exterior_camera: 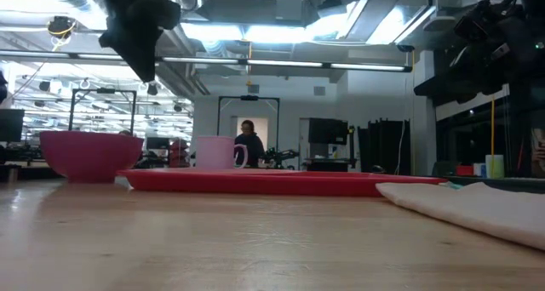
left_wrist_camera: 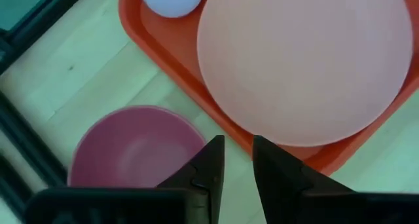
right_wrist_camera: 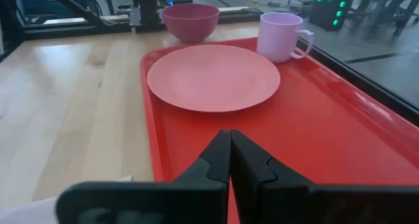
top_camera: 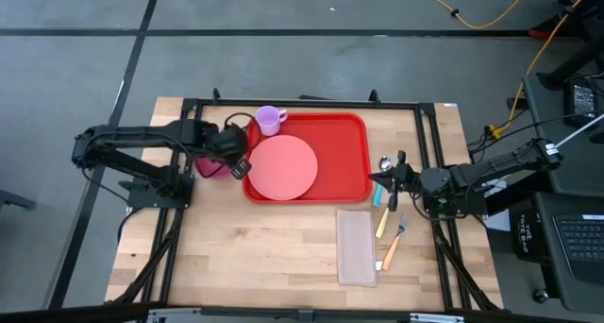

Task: Set up tray
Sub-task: Put the pink bowl on the pink plate on the red tray

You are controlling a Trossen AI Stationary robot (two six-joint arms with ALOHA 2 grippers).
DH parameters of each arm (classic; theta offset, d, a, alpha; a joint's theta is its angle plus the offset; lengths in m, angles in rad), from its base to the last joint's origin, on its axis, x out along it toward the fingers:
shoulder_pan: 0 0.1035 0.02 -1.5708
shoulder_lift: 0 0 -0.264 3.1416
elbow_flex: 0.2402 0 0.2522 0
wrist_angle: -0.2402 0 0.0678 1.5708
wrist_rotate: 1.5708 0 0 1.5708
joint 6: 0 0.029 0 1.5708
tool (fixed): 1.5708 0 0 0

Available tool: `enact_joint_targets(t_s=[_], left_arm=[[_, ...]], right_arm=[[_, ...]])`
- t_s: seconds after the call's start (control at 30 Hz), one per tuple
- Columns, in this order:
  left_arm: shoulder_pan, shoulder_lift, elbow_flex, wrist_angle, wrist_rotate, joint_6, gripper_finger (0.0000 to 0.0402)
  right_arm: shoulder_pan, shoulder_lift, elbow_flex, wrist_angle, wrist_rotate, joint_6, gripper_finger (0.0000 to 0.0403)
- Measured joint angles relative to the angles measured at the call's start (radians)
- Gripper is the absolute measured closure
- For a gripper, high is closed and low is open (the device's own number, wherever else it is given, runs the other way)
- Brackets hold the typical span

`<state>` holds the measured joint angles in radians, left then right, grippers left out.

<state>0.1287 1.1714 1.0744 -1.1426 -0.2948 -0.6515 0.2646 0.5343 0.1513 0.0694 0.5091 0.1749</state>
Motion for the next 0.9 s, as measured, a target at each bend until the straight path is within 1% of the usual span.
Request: enact_joint_targets(t_s=[0.2, 0.4, 0.67, 0.8, 0.9], left_arm=[[-0.003, 0.06, 0.011, -0.011, 0.005, 0.013, 0.0343], [-0.003, 0.098, 0.011, -0.014, -0.002, 0.055, 0.0336], [-0.003, 0.13, 0.011, -0.014, 0.001, 0.054, 0.0333], [-0.003, 0.143, 0.011, -0.032, 0.027, 0.012, 0.0325], [-0.003, 0.15, 0.011, -0.059, 0.027, -0.012, 0.0312]], right_arm=[[0.0, 0.0, 0.0, 0.0, -0.002, 0.003, 0.0394], [0.0, 0.0, 0.0, 0.0, -0.003, 0.003, 0.0394], [0.0, 0.0, 0.0, 0.0, -0.005, 0.002, 0.0394], [0.0, 0.0, 0.0, 0.0, -0.005, 0.0, 0.0394], [0.0, 0.0, 0.0, 0.0, -0.005, 0.0, 0.0394]])
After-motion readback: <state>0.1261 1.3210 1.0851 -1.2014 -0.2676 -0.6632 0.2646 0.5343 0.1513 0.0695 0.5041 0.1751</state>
